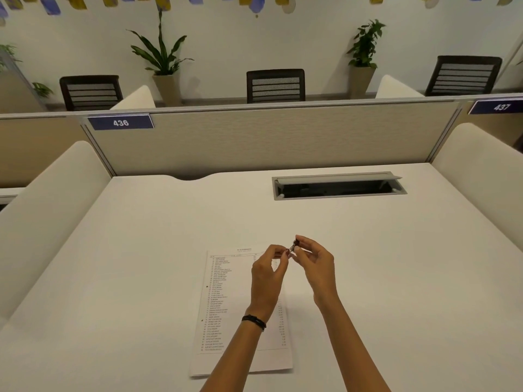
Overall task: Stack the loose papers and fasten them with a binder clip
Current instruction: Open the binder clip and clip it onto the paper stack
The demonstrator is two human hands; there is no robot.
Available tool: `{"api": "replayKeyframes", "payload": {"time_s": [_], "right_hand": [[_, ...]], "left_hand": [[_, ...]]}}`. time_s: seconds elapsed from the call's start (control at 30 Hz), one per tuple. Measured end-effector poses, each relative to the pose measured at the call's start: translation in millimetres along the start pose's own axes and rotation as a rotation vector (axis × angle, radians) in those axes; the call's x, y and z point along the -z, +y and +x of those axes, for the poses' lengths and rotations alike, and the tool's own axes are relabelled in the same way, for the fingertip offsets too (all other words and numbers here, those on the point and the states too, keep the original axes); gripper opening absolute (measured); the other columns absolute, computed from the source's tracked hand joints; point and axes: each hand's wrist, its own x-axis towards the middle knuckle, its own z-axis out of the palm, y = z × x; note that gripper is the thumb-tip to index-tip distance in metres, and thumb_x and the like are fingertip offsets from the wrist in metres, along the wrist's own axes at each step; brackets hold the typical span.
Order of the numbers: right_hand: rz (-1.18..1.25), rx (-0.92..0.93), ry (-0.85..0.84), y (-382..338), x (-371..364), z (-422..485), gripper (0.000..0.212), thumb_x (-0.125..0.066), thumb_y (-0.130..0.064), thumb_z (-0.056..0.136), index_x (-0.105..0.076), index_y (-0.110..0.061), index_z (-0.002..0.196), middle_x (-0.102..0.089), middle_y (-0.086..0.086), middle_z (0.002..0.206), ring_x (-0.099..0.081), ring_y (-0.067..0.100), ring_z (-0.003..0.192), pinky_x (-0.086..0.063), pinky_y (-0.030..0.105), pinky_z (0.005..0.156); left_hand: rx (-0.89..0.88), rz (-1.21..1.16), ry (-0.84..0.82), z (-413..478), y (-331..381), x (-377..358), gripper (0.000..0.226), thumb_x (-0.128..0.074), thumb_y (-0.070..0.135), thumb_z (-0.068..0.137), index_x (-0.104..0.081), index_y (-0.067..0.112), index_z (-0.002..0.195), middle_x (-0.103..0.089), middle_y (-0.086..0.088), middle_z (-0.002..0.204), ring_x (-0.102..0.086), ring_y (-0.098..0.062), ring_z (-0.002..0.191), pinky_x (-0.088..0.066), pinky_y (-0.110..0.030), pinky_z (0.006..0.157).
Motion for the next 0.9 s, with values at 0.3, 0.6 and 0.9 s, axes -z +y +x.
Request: {"api": "replayKeyframes", "payload": {"time_s": [0.3, 0.6, 0.9], "right_hand": [[-0.051, 0.008, -0.085, -5.3, -1.6, -0.8, 0.038, -0.064, -0.021, 0.084, -0.056, -0.021, 0.121, -0.063, -0.003, 0.115, -0.064, 0.012, 0.1, -0.052, 0.03, 0.089], [0.012, -0.015, -0.091, -11.9, -1.7, 1.8, 0.031, -0.061, -0.014, 0.086, -0.054, -0.024, 0.115, -0.06, -0.006, 0.113, -0.062, 0.005, 0.094, -0.053, 0.02, 0.08], [0.049, -0.059, -0.097, -9.6, -3.0, 0.1, 0.034, -0.057, -0.01, 0.088, -0.054, -0.023, 0.119, -0.06, -0.002, 0.118, -0.058, 0.013, 0.108, -0.052, 0.023, 0.085]], "left_hand": [[-0.058, 0.068, -0.052, 10.7, -1.4, 4.7, 0.01, -0.055, 0.019, 0.091, -0.061, 0.015, 0.098, -0.064, 0.009, 0.09, -0.061, -0.007, 0.087, -0.049, -0.016, 0.08], [-0.149, 0.169, -0.078, 13.4, -5.1, 6.9, 0.018, -0.057, 0.015, 0.089, -0.065, 0.012, 0.105, -0.07, -0.003, 0.1, -0.057, -0.005, 0.092, -0.036, 0.001, 0.085], [-0.153, 0.185, -0.061, 14.6, -6.4, 5.5, 0.018, -0.056, 0.014, 0.089, -0.066, 0.013, 0.104, -0.071, -0.004, 0.102, -0.057, -0.004, 0.093, -0.036, 0.001, 0.086]]}}
